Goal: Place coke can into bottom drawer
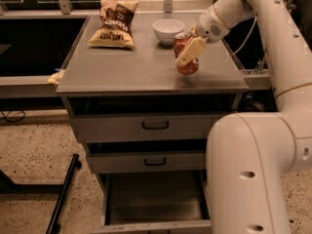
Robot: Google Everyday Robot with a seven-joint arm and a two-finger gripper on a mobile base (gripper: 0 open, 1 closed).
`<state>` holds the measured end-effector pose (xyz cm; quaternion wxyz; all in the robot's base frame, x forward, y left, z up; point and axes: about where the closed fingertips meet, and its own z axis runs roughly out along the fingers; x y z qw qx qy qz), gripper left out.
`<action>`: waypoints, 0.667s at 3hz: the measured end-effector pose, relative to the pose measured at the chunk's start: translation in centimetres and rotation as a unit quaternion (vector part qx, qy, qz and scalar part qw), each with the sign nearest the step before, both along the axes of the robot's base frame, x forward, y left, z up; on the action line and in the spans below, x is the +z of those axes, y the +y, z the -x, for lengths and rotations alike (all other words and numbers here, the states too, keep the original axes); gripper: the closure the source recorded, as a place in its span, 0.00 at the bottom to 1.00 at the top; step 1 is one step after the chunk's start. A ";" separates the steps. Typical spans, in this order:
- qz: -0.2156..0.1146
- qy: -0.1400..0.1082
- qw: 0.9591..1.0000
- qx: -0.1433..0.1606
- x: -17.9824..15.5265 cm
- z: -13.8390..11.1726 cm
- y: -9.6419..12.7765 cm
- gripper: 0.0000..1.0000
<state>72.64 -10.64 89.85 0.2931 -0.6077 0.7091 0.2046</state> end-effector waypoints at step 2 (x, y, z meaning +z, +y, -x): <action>-0.008 -0.014 1.000 -0.005 1.1 3.4 -3.8 1.00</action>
Offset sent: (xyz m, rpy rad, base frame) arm -0.0237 -0.0345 0.0205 0.0125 -0.0440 -0.0100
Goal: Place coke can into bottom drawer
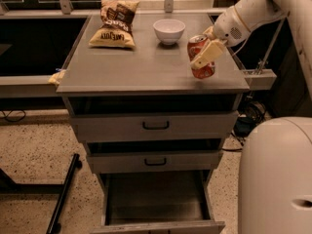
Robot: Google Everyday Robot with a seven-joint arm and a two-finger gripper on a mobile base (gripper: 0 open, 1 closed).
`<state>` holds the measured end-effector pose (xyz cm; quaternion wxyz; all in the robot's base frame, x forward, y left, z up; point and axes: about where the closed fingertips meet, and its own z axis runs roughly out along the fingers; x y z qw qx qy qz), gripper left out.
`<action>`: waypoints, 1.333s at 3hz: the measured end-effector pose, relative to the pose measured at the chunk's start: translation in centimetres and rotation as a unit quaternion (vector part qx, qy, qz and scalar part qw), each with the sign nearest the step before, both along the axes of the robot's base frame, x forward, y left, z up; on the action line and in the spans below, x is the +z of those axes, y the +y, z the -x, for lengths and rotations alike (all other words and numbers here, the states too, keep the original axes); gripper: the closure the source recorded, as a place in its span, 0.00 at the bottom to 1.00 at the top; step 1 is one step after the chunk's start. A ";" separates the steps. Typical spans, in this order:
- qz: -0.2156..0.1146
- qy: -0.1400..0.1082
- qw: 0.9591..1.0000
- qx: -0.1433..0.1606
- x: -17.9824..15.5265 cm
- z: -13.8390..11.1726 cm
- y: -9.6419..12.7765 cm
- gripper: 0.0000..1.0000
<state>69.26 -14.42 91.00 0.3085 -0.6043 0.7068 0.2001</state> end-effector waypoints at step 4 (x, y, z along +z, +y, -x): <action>-0.091 -0.023 0.993 0.072 5.7 13.2 -0.3 1.00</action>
Offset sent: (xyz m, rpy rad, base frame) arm -0.0670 0.0011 0.0286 0.0600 -0.0385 0.1197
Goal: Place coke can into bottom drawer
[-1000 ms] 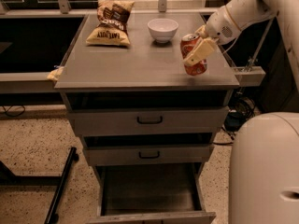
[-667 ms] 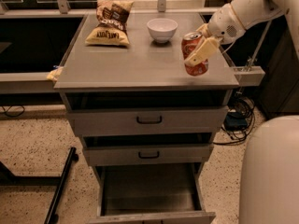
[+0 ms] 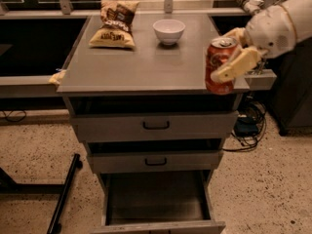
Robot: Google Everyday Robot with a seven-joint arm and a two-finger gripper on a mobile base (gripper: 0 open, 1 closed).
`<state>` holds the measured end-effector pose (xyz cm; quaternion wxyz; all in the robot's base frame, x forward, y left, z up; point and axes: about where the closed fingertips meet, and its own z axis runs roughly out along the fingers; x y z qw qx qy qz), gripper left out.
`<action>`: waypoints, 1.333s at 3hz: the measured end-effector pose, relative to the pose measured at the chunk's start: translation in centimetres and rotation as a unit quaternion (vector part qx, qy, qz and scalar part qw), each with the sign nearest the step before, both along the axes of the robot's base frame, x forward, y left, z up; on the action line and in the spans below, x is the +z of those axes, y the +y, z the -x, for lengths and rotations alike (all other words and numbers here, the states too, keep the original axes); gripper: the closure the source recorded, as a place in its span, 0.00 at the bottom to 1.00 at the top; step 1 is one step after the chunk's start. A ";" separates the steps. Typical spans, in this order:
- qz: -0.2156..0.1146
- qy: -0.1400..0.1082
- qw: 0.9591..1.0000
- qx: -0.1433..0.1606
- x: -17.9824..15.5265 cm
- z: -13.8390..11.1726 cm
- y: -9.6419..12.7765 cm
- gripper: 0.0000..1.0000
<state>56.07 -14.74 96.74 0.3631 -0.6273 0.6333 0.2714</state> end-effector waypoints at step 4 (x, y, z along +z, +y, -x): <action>-0.053 -0.017 0.998 0.012 -6.8 5.9 -0.8 1.00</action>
Offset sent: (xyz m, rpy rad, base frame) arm -0.0208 -0.0046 -0.0095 0.0449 0.0390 0.0040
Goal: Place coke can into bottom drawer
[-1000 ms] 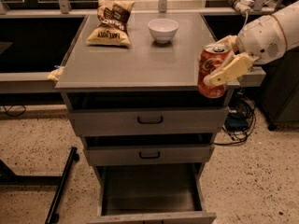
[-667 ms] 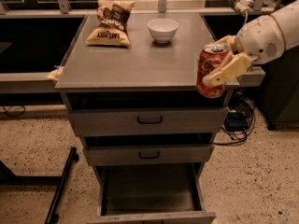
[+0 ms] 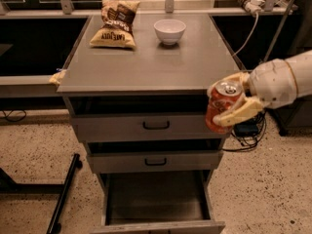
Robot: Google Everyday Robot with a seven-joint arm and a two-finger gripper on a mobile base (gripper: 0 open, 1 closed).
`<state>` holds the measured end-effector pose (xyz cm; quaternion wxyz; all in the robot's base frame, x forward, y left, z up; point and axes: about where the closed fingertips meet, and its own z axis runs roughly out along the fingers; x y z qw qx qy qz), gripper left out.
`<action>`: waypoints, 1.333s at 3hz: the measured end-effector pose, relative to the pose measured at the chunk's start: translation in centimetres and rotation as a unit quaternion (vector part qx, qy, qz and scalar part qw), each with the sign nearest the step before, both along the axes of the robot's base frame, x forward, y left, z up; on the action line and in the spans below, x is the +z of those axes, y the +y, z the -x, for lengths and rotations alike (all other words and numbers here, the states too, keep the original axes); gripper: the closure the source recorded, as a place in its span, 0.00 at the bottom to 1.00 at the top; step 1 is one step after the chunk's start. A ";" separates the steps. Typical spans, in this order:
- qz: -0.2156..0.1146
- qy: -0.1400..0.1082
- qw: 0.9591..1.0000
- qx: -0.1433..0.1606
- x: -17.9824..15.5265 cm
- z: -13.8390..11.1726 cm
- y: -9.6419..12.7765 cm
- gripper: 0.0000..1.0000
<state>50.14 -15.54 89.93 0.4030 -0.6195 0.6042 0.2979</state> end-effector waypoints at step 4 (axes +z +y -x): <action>0.019 -0.086 0.993 0.079 -16.9 -1.0 -2.4 1.00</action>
Offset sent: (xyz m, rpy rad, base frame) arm -0.0108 0.0028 -0.0320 0.0324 -0.0670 0.0328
